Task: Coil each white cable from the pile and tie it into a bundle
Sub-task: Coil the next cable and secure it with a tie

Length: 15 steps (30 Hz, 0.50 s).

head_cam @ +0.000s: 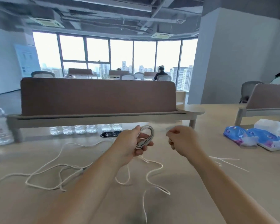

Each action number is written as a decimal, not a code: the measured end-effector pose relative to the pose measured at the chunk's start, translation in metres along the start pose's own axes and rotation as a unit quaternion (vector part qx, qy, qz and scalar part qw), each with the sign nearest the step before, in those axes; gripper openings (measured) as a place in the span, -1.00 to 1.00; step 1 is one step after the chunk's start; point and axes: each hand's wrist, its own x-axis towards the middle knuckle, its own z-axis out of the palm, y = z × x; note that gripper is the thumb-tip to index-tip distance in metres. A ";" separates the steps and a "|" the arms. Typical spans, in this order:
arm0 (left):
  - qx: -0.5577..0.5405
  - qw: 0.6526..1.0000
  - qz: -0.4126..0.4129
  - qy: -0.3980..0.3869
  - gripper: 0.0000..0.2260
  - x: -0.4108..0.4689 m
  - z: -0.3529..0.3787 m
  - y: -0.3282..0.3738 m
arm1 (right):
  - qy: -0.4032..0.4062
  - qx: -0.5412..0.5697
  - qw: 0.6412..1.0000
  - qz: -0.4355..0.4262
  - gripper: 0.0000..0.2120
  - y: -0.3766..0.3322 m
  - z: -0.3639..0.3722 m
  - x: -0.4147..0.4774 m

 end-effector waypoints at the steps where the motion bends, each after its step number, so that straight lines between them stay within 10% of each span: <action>1: -0.010 1.000 0.008 0.012 -0.52 -0.004 -0.018 0.006 | -0.011 0.000 1.000 -0.010 -0.77 -0.012 0.016 -0.001; 15: -0.054 0.986 0.071 0.141 -0.54 -0.027 -0.202 0.036 | -0.258 0.004 0.960 -0.108 -0.85 -0.116 0.192 -0.027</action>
